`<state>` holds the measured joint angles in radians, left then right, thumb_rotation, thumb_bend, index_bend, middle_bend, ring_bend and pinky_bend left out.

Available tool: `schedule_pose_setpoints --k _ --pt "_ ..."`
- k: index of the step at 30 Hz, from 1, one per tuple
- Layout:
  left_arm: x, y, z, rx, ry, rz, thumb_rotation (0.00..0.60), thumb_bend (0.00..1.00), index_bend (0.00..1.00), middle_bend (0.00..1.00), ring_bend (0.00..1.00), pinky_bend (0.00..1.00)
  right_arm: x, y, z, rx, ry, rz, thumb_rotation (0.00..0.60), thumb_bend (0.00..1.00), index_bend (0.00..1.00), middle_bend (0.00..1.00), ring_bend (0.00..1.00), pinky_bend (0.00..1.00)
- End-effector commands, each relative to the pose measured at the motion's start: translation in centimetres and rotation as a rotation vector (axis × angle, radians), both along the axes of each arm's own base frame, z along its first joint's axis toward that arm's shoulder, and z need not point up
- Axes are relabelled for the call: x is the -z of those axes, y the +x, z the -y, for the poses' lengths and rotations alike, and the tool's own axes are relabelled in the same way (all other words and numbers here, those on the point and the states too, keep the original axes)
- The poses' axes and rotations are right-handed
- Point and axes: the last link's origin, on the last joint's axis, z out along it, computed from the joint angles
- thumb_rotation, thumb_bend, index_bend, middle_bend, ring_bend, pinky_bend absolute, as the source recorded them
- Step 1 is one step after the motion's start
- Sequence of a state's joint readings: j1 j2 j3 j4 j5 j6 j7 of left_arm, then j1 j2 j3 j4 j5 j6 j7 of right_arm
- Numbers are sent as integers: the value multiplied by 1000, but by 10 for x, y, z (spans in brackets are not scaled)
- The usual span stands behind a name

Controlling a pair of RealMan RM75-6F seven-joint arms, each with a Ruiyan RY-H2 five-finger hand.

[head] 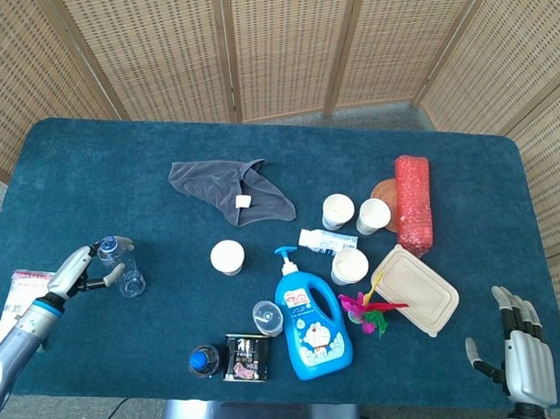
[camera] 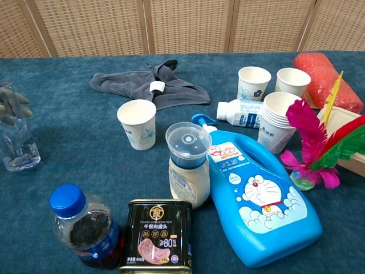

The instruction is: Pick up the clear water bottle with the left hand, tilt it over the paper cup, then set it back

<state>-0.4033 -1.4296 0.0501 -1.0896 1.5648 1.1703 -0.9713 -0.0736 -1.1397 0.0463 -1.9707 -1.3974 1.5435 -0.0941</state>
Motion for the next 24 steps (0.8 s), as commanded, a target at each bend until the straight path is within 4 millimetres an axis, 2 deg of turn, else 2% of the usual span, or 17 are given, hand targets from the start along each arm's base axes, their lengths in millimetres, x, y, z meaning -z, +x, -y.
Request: schedule_pose_setpoints --k 1,7,24 --pt "1 1 -1 3 -1 -11 310 449 237 307 244 238 0 0 0 1 0 0 600 395 0 31 0 0" --pt "2 3 -3 9 0 -19 284 429 226 305 243 226 0 -1 0 4 0 1 600 396 0 32 0 0" --pt "-2 12 -8 53 -2 -90 260 425 193 283 214 192 0 -3 -2 6 -5 7 600 394 0 31 0 0"
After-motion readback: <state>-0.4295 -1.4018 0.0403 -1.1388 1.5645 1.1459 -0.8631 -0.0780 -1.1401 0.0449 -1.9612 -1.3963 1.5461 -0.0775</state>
